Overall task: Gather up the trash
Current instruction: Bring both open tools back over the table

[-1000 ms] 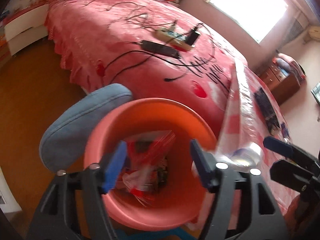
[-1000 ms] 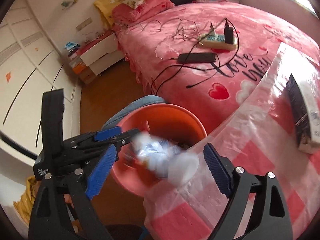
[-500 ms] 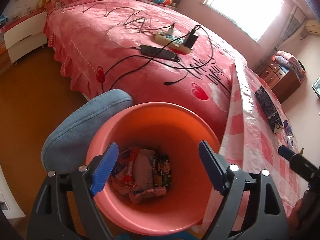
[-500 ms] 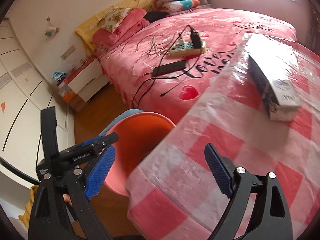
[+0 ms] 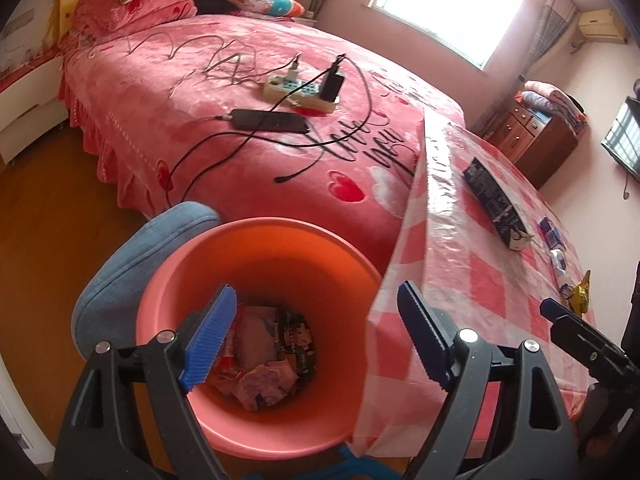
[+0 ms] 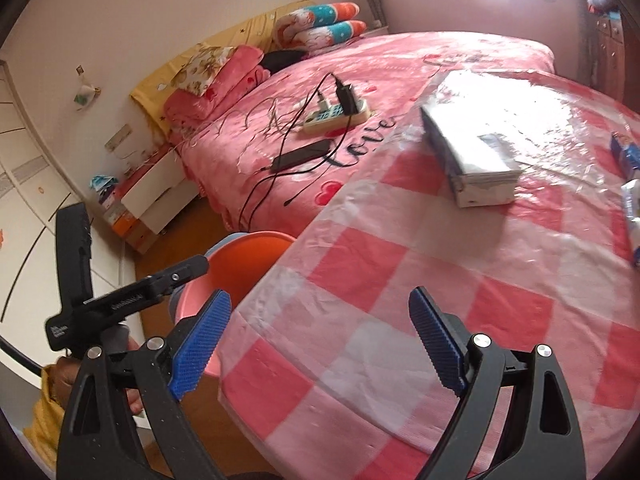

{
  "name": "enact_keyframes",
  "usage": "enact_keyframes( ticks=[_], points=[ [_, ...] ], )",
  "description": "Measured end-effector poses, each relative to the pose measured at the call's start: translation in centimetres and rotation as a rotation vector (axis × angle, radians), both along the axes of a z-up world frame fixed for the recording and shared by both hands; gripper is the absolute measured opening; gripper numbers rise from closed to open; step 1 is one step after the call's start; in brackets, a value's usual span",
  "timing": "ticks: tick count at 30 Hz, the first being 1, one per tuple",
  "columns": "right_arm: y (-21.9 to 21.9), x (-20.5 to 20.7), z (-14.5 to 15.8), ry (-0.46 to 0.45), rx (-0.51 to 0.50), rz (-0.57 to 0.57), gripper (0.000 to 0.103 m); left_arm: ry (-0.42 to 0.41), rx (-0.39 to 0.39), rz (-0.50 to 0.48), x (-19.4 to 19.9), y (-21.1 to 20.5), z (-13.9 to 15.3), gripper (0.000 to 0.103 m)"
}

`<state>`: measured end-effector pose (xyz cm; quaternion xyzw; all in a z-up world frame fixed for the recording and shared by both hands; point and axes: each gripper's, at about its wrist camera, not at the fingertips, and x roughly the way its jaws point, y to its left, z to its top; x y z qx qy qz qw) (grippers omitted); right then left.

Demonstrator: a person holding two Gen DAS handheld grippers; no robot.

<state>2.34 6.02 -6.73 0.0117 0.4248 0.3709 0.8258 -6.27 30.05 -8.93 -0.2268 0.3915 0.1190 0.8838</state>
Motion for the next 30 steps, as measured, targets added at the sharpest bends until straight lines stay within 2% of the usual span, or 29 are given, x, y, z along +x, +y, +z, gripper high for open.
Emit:
enact_keyframes(
  ticks=[3,16,30],
  points=[
    [-1.1,0.0,0.2,-0.011,0.011,-0.018,0.092,0.000,0.016,-0.017,0.2,-1.0,0.7,0.083],
    [-7.3,1.4,0.7,-0.010,0.104,-0.121,0.093,0.025,0.098,-0.100,2.1,-6.4,2.9,0.083],
    [-15.0,3.3,1.0,-0.021,0.191,-0.261,0.092,0.053,0.163,-0.228,5.7,-14.0,4.0,0.083]
  ],
)
